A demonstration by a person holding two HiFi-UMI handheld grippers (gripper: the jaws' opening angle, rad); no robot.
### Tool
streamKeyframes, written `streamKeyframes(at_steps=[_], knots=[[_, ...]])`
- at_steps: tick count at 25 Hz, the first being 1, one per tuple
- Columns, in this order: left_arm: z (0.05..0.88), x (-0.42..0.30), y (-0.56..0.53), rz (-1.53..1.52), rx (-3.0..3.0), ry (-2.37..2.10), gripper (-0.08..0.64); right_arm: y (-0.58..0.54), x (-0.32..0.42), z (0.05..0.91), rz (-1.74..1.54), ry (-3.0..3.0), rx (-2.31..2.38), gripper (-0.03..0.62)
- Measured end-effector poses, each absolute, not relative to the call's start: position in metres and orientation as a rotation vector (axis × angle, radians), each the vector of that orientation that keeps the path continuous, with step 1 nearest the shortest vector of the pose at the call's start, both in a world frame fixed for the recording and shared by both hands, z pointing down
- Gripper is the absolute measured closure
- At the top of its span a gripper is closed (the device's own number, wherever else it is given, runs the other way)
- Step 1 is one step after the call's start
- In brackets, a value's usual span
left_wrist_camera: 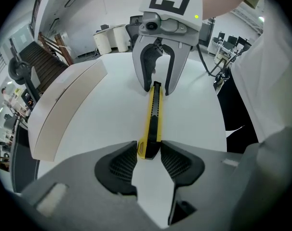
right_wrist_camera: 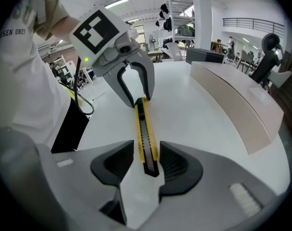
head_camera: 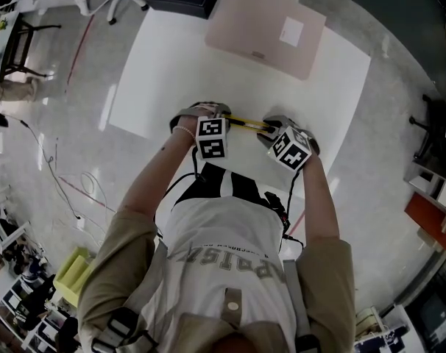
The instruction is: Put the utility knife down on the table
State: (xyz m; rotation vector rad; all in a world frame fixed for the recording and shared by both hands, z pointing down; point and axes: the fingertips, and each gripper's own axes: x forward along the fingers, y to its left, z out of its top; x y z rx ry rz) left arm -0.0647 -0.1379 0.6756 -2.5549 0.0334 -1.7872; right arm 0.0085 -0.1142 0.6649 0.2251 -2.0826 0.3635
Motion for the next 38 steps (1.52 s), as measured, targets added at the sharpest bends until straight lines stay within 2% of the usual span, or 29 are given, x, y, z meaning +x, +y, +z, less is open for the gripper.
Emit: streamKeyframes(at_steps=[30, 38], knots=[[0.675, -0.075, -0.144, -1.773, -2.729, 0.158, 0.368, -0.119, 0.024, 0.64, 0.513, -2.22, 0.47, 0.411], [0.629, -0.069, -0.156, -1.508, -2.931, 0.41, 0.37, -0.137, 0.029, 0.588, 0.535, -2.358, 0.788, 0.397]])
